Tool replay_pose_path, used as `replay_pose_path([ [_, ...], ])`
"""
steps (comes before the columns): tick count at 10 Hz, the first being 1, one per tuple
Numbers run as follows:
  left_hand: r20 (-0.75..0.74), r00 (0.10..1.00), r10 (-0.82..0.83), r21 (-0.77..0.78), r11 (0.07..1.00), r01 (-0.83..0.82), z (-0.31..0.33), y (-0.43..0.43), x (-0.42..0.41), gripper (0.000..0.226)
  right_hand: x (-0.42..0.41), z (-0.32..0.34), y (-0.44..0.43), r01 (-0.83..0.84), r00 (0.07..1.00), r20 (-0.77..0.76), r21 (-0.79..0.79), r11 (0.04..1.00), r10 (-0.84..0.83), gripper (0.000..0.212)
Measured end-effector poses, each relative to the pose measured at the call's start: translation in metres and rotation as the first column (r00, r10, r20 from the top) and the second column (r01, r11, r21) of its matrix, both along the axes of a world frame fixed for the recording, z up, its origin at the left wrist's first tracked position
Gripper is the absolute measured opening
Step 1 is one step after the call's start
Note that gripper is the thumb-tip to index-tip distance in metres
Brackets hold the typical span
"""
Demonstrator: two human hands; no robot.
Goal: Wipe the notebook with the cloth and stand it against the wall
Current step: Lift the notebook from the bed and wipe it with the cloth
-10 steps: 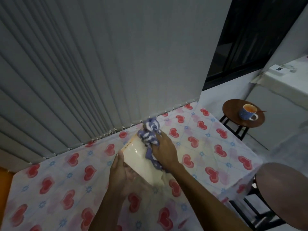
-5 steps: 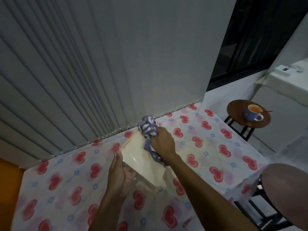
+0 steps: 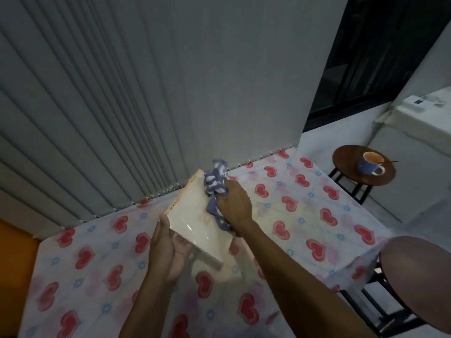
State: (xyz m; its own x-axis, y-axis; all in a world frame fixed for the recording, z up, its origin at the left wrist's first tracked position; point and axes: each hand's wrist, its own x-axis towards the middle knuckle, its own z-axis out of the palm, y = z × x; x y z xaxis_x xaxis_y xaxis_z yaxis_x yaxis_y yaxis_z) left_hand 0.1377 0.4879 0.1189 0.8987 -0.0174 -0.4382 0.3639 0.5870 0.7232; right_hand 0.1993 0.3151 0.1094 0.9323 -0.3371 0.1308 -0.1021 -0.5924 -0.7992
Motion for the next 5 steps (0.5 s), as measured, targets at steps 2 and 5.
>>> replay_pose_path([
  [2, 0.068, 0.956, 0.285, 0.171, 0.941, -0.292, 0.006, 0.004, 0.024, 0.042, -0.103, -0.019, 0.042, -0.317, 0.893, 0.224, -0.3, 0.9, 0.389, 0.039],
  [5, 0.034, 0.993, 0.109, 0.136, 0.984, -0.112, 0.013, -0.002, 0.002, 0.029, -0.06, -0.043, -0.041, -0.044, 0.997, -0.055, 0.01, 0.999, 0.045, 0.034],
])
